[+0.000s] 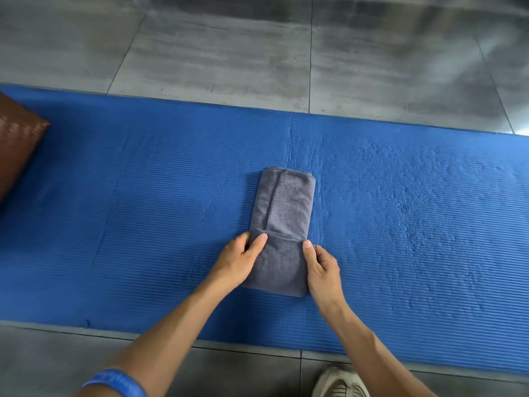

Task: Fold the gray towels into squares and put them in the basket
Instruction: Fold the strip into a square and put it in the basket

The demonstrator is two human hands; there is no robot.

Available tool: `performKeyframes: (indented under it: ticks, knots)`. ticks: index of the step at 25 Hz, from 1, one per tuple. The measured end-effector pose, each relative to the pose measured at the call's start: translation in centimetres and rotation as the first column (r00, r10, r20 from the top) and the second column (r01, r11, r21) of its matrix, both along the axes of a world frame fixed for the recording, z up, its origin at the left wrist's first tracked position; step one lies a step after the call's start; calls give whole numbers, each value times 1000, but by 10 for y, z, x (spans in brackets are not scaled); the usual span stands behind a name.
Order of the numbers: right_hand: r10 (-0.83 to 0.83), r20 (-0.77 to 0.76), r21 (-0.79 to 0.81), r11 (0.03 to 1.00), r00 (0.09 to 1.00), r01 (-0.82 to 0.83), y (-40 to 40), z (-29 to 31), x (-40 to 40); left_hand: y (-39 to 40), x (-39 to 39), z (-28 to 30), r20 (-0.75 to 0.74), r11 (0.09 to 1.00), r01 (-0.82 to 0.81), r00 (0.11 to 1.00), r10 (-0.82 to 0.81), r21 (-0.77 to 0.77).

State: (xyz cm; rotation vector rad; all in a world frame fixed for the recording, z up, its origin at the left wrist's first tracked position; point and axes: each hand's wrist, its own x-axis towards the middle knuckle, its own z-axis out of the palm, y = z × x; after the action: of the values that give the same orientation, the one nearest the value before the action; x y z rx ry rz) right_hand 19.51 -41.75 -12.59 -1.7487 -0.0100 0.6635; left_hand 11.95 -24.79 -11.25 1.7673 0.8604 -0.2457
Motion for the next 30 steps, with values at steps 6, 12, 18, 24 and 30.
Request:
performKeyframes:
  ticks: [6,12,18,24,30]
  knots:
    - [216,285,-517,855,934,-40,10,-13,6,-9,7,-13,-169,895,160,981,-96,416]
    - [688,684,-684,720,243,-113,-9,-25,26,6,-3,-20,6,508,225,910,-414,831]
    - [903,395,-818,430,170,-382,-46,-31,39,35,-14,-19,-288,344,676,640,-712,652]
    - [896,370,-800,442,247,-405,-39,-31,40,47,-6,-10,-330,385,764,593,-734,518]
    - [738,575,-612,675,354,-412,-39,-25,25,57,5,14,-323,378,856,490,-810,352]
